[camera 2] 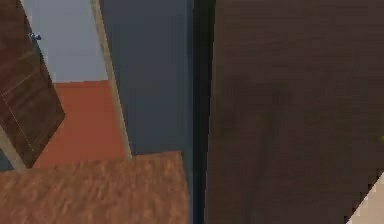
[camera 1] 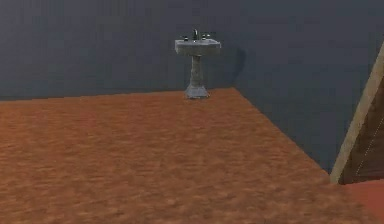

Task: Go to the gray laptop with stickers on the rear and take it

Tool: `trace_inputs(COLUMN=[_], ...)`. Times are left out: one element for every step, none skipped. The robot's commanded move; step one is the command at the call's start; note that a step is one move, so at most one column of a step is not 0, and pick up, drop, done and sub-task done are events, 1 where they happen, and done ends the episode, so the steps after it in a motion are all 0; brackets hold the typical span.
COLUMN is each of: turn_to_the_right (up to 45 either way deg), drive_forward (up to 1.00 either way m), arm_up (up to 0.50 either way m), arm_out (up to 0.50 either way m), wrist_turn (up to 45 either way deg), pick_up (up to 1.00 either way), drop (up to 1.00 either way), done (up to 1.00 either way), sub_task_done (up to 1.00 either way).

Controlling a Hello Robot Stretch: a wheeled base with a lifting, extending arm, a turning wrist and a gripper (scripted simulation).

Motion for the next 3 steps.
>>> trace_inputs(turn_to_the_right=[42.0, 0.0, 3.0], drive_forward=[0.0, 1.0, 0.0], arm_up=[0.0, 0.0, 0.0], arm_out=[0.0, 0.0, 0.0], wrist_turn=[0.0, 0.0, 0.0], pick_up=[0.0, 0.0, 0.0], drop=[0.0, 0.0, 0.0], done=[0.0, 0.0, 0.0], sub_task_done=[0.0, 0.0, 0.0])
